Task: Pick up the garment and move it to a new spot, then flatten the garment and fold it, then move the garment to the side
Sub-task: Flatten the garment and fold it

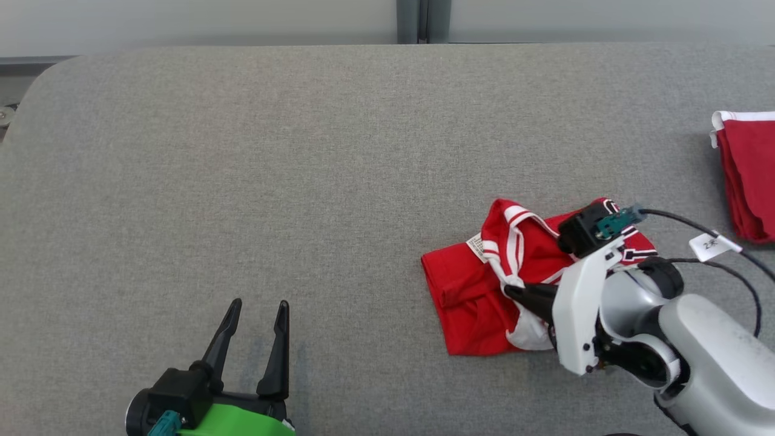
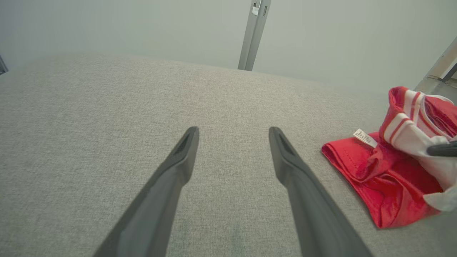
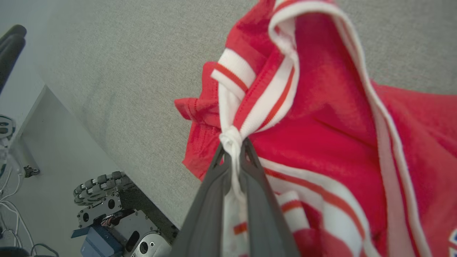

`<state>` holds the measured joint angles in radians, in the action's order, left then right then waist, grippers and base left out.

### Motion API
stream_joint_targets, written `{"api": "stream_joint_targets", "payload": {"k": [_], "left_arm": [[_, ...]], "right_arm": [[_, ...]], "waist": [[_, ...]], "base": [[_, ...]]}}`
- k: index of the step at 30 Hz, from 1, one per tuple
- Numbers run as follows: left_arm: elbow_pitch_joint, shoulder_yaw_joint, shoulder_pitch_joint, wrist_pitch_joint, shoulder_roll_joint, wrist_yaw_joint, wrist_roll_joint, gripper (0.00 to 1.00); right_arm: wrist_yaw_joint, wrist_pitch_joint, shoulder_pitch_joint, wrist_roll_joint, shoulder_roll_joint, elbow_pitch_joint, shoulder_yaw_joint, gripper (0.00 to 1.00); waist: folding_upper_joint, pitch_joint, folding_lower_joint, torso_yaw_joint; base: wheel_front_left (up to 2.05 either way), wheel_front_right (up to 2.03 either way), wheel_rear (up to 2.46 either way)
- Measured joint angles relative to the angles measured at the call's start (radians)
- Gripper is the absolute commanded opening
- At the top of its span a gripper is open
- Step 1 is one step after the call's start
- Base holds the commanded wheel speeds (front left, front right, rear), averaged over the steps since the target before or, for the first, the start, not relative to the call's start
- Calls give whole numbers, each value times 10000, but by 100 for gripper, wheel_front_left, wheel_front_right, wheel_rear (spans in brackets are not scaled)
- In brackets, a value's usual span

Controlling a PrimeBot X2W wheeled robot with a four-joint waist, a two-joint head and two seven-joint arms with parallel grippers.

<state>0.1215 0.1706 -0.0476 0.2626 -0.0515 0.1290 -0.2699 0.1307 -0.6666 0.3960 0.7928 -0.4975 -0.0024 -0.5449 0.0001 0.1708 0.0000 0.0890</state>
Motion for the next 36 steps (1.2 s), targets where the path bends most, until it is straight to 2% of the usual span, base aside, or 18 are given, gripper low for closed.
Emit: {"api": "stream_joint_targets", "payload": {"k": [8, 12, 13, 14, 15, 18, 22, 25, 28, 29, 30, 31, 32, 36], "left_arm": [[77, -61, 109, 0, 6, 0, 157, 100], [138, -44, 84, 0, 8, 2, 150, 100], [150, -36, 82, 0, 8, 2, 138, 100], [163, -31, 79, 0, 8, 2, 132, 100], [174, -31, 76, 0, 8, 4, 121, 100], [203, -54, 49, 0, 8, 4, 104, 100], [217, -174, -153, 0, 13, 19, 98, 100], [134, -387, -337, 0, 12, 23, 98, 100], [-13, -508, -493, 0, 13, 25, 98, 100], [-67, -554, -512, 0, 13, 25, 98, 100], [-121, -556, -526, 0, 12, 25, 98, 100], [-144, -548, -544, 2, 12, 25, 107, 100], [-153, -527, -551, 0, 13, 25, 123, 100], [-196, -472, -593, 0, 13, 25, 127, 100]], "right_arm": [[0, 840, 153, -700, 1455, 1369, -552, 0], [-2, 1062, 395, -865, 1806, 1762, -709, 0], [-2, 1191, 448, -955, 1883, 1841, -694, 24], [-2, 1313, 495, -1047, 1962, 1900, -688, 84], [0, 1419, 529, -1110, 2013, 1910, -717, 100], [0, 1810, 548, -1106, 2104, 1707, -671, 100], [0, 2387, 198, -623, 2132, 518, -194, 100], [0, 2968, -194, -558, 1847, -598, 650, 100], [-2, 3986, -525, -1302, 1425, -1254, 1783, 100], [0, 4383, -682, -1557, 1344, -1296, 2136, 75], [-2, 4777, -825, -1965, 1283, -1258, 2382, 35], [0, 5152, -952, -2435, 1147, -1160, 2506, 7], [0, 5557, -1096, -2763, 1080, -965, 2637, 0], [0, 7463, -1500, -4268, 1104, 360, 2811, 0]], "waist": [[0, 157, 0, 251], [0, 173, 0, 223], [0, 171, 0, 204], [-1, 164, 0, 183], [0, 152, 0, 162], [0, 97, 0, 95], [-1, -85, 0, 17], [0, -235, 0, -83], [0, -298, 0, -236], [0, -301, 0, -288], [0, -295, 0, -338], [0, -283, 0, -382], [0, -265, 0, -418], [0, -138, 0, -485]], "base": [[0, 0, 0], [0, 0, 0], [0, 0, 0], [0, 0, 0], [0, 0, 0], [0, 0, 0], [0, 0, 0], [0, 0, 0], [0, 0, 0], [0, 0, 0], [0, 0, 0], [0, 0, 0], [0, 0, 0], [0, 0, 0]]}}
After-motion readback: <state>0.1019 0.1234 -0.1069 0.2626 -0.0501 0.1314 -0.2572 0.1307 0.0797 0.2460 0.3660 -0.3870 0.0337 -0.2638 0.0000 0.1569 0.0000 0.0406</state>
